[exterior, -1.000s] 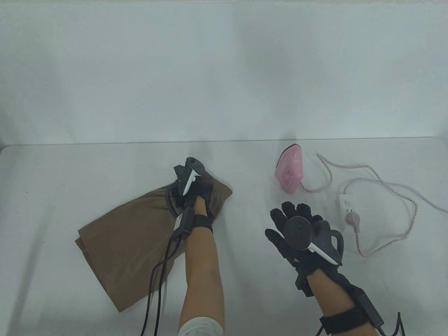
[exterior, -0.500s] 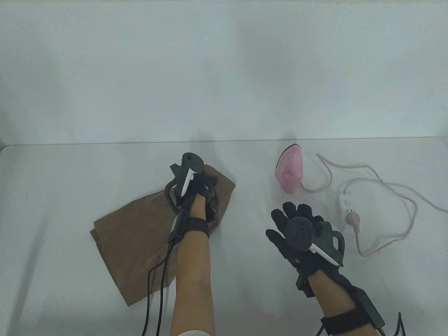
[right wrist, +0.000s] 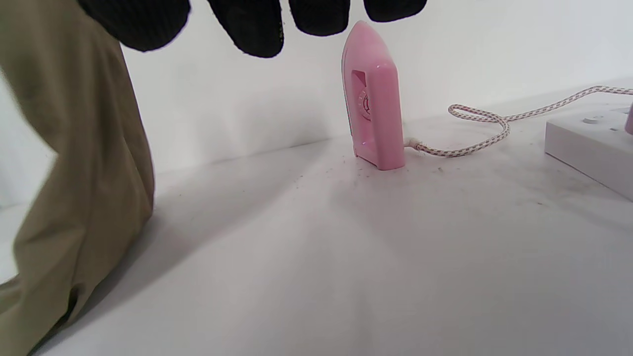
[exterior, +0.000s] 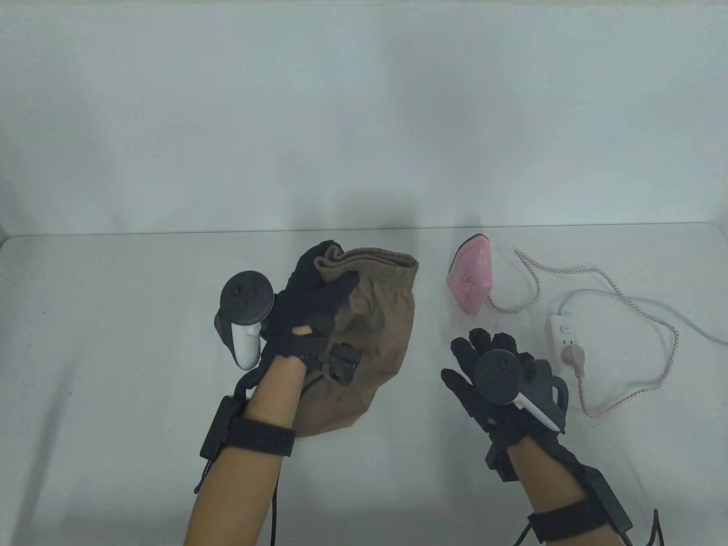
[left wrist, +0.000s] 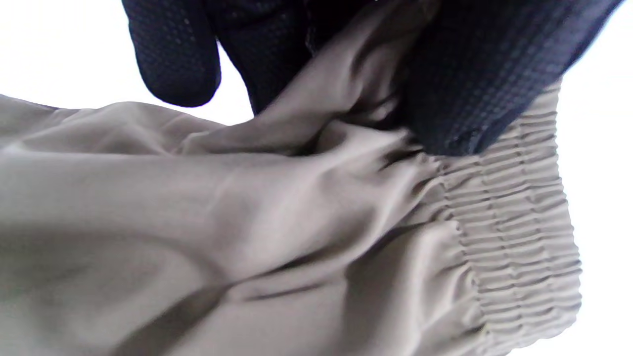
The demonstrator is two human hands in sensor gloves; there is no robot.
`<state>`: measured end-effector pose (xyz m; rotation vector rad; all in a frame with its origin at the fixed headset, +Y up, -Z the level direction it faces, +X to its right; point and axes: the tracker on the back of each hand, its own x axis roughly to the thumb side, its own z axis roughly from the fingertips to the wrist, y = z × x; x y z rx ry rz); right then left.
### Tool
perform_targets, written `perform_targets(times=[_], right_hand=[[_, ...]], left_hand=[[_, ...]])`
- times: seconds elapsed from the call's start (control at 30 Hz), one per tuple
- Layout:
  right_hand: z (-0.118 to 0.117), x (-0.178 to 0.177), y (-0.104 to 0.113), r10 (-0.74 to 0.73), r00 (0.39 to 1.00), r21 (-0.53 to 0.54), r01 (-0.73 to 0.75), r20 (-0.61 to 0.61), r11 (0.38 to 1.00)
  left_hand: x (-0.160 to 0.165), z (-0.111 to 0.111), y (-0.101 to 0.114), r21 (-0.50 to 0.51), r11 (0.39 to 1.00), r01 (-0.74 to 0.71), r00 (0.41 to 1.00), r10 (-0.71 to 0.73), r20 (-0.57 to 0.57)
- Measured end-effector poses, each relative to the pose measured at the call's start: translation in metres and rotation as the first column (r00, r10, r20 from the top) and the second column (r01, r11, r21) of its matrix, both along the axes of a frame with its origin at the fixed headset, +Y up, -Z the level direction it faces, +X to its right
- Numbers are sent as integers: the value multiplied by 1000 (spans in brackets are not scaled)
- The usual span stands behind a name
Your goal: Iron shorts with electric iron on table
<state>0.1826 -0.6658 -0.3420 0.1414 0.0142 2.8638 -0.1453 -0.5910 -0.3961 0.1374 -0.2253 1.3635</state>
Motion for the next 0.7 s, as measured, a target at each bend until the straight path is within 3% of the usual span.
perform_targets(times=[0.17, 0.3, 0.43, 0.57, 0.6, 0.67, 0.7], right_hand=[[0, -1, -1, -19, 1000, 10, 19, -13, 1000], [-2, -8, 1, -49, 997, -16, 49, -61, 999], [-10, -21, 26, -199, 974, -18, 198, -106, 980], [-20, -40, 64, -485, 848, -60, 484, -211, 873], [-26, -47, 73, -603, 755, -100, 600, -257, 794], [-32, -56, 79, -713, 641, -162, 701, -286, 695], [-35, -63, 80, -783, 546, -221, 759, -299, 613]], left_hand=[[-1, 34, -14, 34, 993, -116, 988, 111, 111], [-8, 35, -22, 17, 993, -119, 980, 115, 164], [-16, 31, -23, 15, 994, -107, 977, 102, 186], [-20, 26, -21, 37, 997, -69, 963, 57, 264], [-20, 25, -21, 36, 997, -64, 954, 51, 295], [-19, 25, -21, 33, 998, -59, 939, 45, 342], [-18, 25, -20, 30, 998, -57, 933, 43, 358]])
